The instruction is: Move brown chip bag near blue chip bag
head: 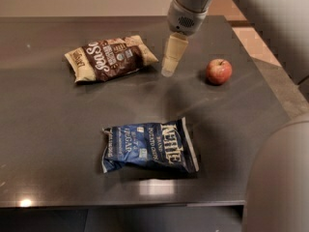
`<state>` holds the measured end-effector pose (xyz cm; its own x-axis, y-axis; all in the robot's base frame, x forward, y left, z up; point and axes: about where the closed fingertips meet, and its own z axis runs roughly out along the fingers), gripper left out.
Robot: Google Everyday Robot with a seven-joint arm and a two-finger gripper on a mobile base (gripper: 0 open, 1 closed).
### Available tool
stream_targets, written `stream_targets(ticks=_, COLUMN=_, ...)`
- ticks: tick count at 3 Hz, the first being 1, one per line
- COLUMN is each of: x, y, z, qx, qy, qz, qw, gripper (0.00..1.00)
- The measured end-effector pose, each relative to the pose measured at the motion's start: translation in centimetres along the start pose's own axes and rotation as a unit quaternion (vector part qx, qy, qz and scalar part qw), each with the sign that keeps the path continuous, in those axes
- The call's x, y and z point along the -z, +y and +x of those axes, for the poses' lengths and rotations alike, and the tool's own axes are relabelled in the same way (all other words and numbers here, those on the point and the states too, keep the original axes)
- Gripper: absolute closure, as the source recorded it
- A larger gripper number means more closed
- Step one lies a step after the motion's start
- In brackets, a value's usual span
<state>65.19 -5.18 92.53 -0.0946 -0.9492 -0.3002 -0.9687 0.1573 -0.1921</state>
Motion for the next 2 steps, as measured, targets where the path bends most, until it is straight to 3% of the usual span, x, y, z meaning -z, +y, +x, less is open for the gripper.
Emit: stream_targets(ticks=2, x=-5.4, y=-4.3, z=-2.5, qx=-0.066, qy=-0.017, qz=-0.010, qw=0.9976, gripper=0.00)
